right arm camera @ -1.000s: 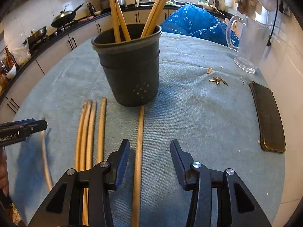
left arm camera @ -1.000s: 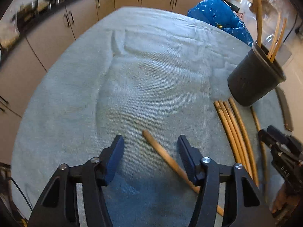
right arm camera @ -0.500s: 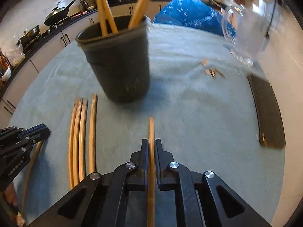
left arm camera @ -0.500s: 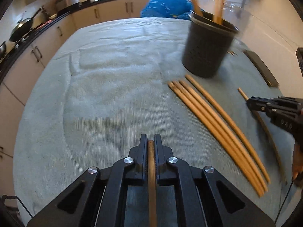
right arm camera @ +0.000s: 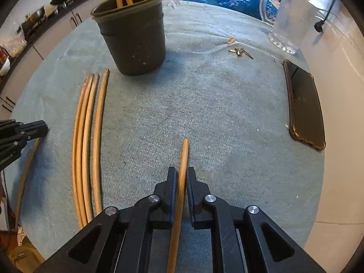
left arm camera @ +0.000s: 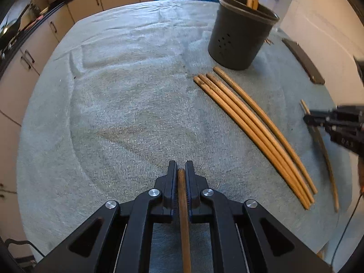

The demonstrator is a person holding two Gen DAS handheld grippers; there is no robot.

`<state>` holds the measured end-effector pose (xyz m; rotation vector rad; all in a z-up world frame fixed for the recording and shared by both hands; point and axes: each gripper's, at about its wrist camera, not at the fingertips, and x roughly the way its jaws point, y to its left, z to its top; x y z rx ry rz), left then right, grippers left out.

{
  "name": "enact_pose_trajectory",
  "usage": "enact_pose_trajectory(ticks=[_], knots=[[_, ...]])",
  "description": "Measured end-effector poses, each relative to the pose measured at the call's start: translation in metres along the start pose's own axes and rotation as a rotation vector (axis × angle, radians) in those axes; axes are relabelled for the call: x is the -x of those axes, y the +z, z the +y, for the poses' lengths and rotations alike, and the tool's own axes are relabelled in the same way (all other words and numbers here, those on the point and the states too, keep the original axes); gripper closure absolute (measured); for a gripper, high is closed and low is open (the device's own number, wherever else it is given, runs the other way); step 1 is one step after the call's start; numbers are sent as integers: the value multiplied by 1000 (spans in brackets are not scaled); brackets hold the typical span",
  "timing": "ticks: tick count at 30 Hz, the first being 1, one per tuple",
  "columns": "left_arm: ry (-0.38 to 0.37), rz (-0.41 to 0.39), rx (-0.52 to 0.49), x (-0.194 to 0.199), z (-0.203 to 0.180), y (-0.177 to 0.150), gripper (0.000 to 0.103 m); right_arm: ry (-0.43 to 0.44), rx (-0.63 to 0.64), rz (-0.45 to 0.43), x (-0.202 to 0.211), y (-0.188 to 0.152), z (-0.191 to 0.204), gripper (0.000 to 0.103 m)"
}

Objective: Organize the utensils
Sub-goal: 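Close the left tool on a chopstick while the right tool grasps another, then lift both held chopsticks upright and carry them over the grey cup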

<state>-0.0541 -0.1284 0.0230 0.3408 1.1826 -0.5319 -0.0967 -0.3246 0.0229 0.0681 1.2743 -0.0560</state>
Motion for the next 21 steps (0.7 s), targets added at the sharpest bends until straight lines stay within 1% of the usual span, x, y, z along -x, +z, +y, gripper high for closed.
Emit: enact_pose_trajectory(ticks=[3, 5, 8, 10, 13, 14, 16, 17, 18, 19, 21], knots=[[45, 14, -54, -1, -9, 1, 96, -20, 8, 41, -3, 10, 3, 93], [65, 19, -73, -2, -12, 2, 96, -33, 19, 77, -5, 17, 6, 93], [79, 29, -75, -2, -14, 4, 95, -44, 24, 108, -9, 24, 9, 93], [86, 30, -69, -3, -16, 7, 95, -40, 21, 110, -9, 26, 11, 93], [88, 14, -73, -3, -18, 9, 97, -54, 29, 69, -6, 24, 16, 96], [86, 9, -72, -3, -18, 9, 96, -68, 36, 46, -5, 21, 19, 97], [36, -9, -1, 0, -10, 7, 97, -54, 23, 8, 1, 12, 23, 97], [1, -34, 43, 5, -3, 6, 97, -49, 12, -30, 8, 7, 25, 97], [-16, -67, 69, 13, 3, 4, 97, -50, 3, -67, 16, 2, 26, 97], [-19, -91, 81, 19, 5, 2, 97, -40, -11, -95, 23, -2, 27, 97], [-23, -167, 98, 42, 9, -4, 97, -3, -48, -156, 41, -9, 25, 97]])
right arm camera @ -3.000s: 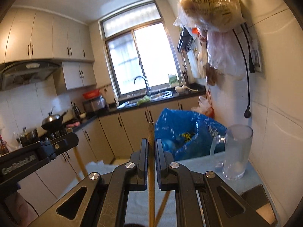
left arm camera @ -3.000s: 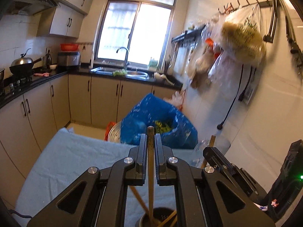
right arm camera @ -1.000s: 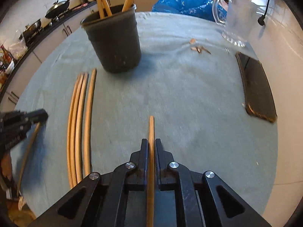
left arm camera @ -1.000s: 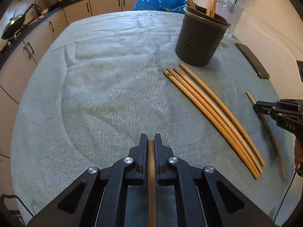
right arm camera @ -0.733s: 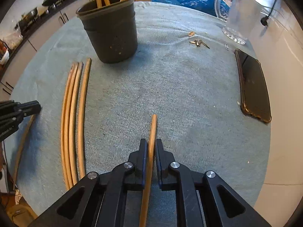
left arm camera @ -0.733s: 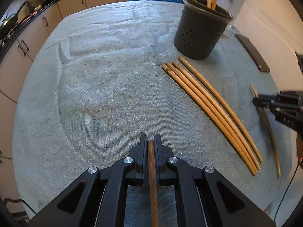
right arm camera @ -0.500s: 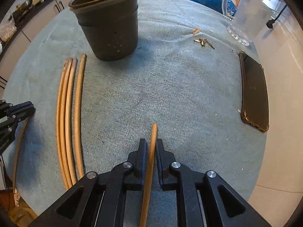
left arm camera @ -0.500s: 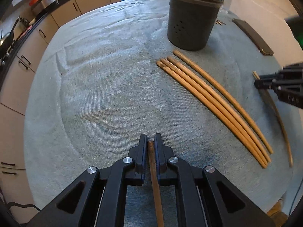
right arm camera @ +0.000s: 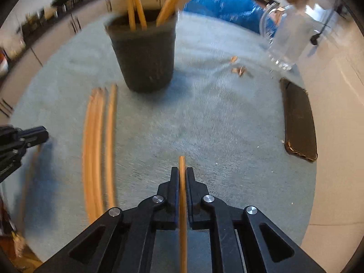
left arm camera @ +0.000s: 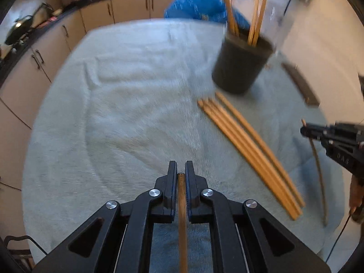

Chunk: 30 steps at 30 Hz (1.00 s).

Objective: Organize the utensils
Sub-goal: 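Lift both held chopsticks upright and carry them over the grey cup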

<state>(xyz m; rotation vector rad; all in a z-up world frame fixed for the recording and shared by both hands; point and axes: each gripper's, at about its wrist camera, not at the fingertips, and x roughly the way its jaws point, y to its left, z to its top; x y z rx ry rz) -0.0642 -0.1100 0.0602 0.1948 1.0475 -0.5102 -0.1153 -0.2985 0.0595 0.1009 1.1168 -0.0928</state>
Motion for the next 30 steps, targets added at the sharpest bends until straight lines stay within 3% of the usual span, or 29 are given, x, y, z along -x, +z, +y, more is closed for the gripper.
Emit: enact_pose_trajectory(ticks=[4, 13, 21, 30], knots=[[12, -102, -3, 34, 3, -4, 97, 19, -30, -153, 42, -8, 0, 97], [-7, -294, 57, 105, 6, -15, 97, 53, -45, -358, 102, -22, 12, 97], [-26, -462, 27, 161, -15, -32, 97, 76, -61, -458, 132, -39, 14, 97], [-93, -562, 32, 196, -27, -31, 97, 100, -77, -541, 161, -47, 11, 97]])
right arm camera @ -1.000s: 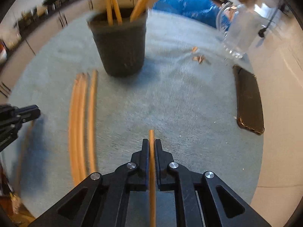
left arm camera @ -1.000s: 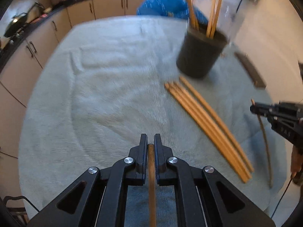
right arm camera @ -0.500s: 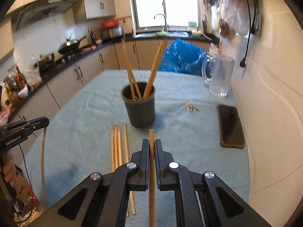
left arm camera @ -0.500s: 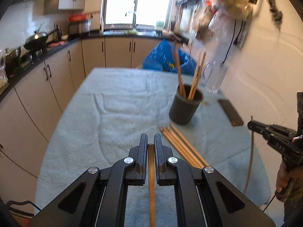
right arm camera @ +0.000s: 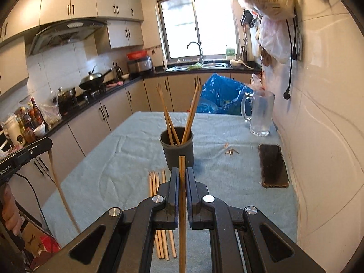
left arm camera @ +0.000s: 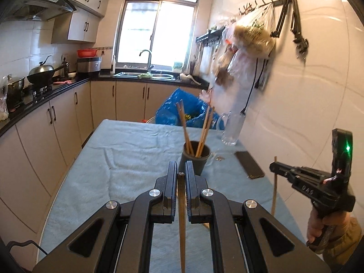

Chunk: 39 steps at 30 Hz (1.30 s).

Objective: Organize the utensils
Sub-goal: 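Lift both held chopsticks upright and carry them over the grey cup, then lower both chopsticks into the grey cup and open both tools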

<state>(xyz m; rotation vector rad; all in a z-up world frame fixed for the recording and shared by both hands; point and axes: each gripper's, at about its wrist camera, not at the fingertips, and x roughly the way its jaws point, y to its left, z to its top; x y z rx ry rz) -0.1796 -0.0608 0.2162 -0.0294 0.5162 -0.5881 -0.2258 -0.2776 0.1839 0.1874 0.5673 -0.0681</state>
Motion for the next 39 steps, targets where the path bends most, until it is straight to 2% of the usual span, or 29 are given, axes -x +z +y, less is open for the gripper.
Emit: enact_pose_trajectory(ticks=[18, 23, 27, 35, 39], knots=[[-28, -76, 35, -20, 3, 50, 97, 20, -97, -118, -19, 43, -17, 97], [-36, -93, 38, -31, 6, 75, 97, 39, -145, -170, -31, 71, -23, 97], [-28, -134, 13, -42, 0, 101, 97, 62, -202, -243, -45, 103, -28, 97], [-43, -200, 37, -85, -7, 162, 97, 12, -220, -395, -77, 155, -25, 97], [-34, -170, 53, -133, -11, 176, 97, -69, -193, -442, -104, 166, -24, 97]])
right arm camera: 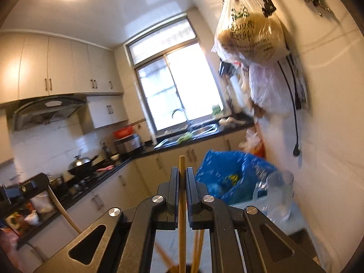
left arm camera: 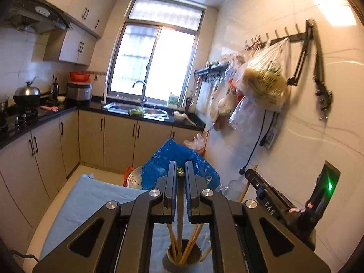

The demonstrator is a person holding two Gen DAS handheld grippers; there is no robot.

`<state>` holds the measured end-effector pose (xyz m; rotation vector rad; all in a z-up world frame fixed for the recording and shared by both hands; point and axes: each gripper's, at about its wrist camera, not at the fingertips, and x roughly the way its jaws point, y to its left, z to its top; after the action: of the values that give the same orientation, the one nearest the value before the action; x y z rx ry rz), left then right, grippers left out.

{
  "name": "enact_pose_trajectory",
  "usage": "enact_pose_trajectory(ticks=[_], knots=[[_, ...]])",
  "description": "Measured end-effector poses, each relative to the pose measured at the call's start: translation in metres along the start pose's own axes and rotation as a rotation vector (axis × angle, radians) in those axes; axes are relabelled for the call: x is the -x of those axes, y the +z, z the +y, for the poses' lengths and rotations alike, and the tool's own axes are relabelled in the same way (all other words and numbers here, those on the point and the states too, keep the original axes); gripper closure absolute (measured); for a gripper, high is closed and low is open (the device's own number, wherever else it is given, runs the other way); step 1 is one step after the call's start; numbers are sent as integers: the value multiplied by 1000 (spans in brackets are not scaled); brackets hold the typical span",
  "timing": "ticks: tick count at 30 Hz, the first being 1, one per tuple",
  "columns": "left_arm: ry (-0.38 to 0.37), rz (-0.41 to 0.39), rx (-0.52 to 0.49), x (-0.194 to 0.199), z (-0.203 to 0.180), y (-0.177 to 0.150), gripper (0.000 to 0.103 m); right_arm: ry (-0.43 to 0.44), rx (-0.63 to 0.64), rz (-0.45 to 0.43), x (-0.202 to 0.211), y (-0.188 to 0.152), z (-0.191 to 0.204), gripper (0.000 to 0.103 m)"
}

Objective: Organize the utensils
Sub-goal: 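Lower both chopsticks into the grey cup and open both tools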

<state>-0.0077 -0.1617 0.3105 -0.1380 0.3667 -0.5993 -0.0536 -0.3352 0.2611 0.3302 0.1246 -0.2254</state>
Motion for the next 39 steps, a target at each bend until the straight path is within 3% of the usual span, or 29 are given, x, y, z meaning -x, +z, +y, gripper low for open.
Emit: enact_pose_trajectory(ticks=[7, 11, 14, 15, 16, 19, 23, 25, 27, 31, 32, 34, 39], knots=[[36, 175, 28, -77, 8, -34, 97, -54, -43, 132, -54, -45, -23, 97], [47, 230, 51, -87, 14, -49, 97, -47, -62, 191, -61, -63, -35, 96], [47, 222, 74, -78, 19, -51, 96, -50, -72, 205, -60, -66, -41, 90], [48, 215, 80, -72, 21, -50, 93, -48, -76, 207, -57, -66, -43, 81], [50, 208, 87, -66, 23, -49, 84, -46, -81, 205, -53, -64, -43, 74], [59, 182, 127, -41, 32, -50, 63, -35, -78, 197, -37, -60, -43, 71], [67, 166, 174, -4, 46, -56, 62, -30, -62, 216, -8, -64, -42, 59], [82, 165, 186, 14, 54, -68, 57, -36, -40, 264, 6, -77, -41, 54], [115, 176, 190, 30, 62, -87, 53, -24, -11, 337, 12, -95, -40, 54], [164, 274, 188, 34, 79, -140, 52, 90, 114, 605, 17, -168, -31, 57], [174, 311, 190, 31, 83, -153, 52, 114, 153, 662, 18, -186, -26, 61], [192, 420, 196, 20, 90, -186, 54, 144, 209, 751, 20, -217, -19, 80], [211, 534, 155, 5, 87, -232, 60, 139, 293, 800, 18, -252, -9, 84]])
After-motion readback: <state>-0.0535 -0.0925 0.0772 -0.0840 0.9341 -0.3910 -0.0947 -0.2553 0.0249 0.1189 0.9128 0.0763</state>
